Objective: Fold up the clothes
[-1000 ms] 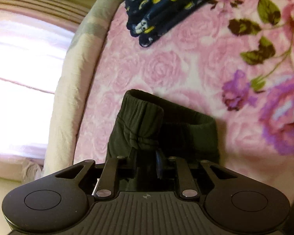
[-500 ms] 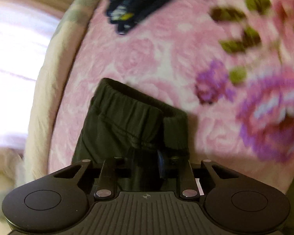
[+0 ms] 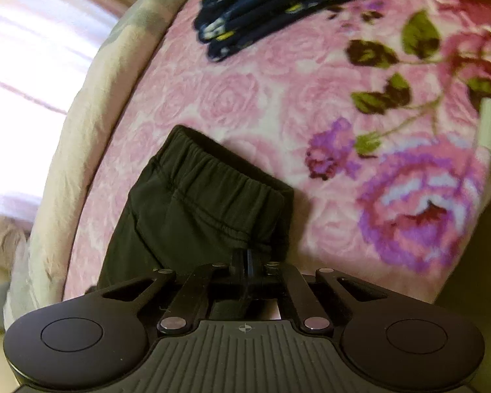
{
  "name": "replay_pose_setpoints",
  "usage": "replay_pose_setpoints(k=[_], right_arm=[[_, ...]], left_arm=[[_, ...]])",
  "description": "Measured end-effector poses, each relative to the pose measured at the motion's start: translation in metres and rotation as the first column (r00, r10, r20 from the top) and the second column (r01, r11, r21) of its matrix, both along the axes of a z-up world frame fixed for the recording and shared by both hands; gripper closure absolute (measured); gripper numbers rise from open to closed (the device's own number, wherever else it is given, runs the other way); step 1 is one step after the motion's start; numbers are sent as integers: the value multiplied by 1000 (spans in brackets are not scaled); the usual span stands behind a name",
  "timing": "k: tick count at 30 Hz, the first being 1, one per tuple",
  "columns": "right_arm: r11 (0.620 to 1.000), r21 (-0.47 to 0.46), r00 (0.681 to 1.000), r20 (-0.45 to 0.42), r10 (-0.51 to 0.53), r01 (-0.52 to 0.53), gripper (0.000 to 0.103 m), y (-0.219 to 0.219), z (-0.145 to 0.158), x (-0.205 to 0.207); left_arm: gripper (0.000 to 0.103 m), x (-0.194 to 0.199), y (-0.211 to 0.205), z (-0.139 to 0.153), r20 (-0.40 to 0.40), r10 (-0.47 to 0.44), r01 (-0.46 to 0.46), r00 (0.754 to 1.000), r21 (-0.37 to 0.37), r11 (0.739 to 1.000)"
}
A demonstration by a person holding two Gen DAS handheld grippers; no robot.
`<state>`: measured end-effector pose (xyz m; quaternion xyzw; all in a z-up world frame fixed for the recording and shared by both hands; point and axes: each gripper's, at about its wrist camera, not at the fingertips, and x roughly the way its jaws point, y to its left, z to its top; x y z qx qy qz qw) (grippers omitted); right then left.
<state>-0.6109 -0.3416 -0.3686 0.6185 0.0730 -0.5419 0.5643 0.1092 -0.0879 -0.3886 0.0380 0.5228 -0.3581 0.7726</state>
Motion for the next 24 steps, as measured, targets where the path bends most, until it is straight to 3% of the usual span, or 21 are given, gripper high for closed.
replay_pose_setpoints(k=[2, 3, 4, 8, 11, 14, 15, 16, 21, 24], right_arm=[[999, 8, 998, 58, -35, 35, 86, 1, -2, -4], [998, 1, 996, 58, -62, 62, 55, 4, 1, -6], [996, -17, 995, 47, -91, 91, 31, 7, 5, -7], [988, -44, 986, 77, -147, 151, 31, 10, 5, -13], [984, -56, 981, 112, -161, 168, 50, -3, -4, -11], [985, -5, 980, 104, -168, 170, 52, -17, -21, -7], [986, 5, 981, 96, -167, 168, 57, -19, -25, -4], [987, 4, 984, 79, -163, 163, 81, -19, -26, -3], [995, -65, 994, -76, -82, 77, 87, -17, 11, 9], [998, -15, 987, -150, -54, 53, 87, -20, 13, 14]], left_arm=[[99, 0, 0, -6, -4, 4, -4, 1000, 12, 1000], [99, 0, -1, -7, -6, 10, -10, 1000, 12, 1000], [99, 0, -1, -7, -8, 16, -16, 1000, 11, 1000], [96, 1, 1, -9, -15, 28, -28, 1000, 10, 1000], [95, 2, 1, -9, -22, 39, -39, 999, 10, 999], [95, 2, -1, -11, -21, 42, -42, 999, 16, 999], [95, 2, -1, -11, -22, 43, -43, 999, 17, 999], [95, 2, -1, -10, -22, 40, -40, 999, 15, 999], [99, -1, 2, -5, -1, 2, -2, 1000, 2, 1000], [97, -2, 5, -9, -10, 15, -15, 1000, 2, 1000]])
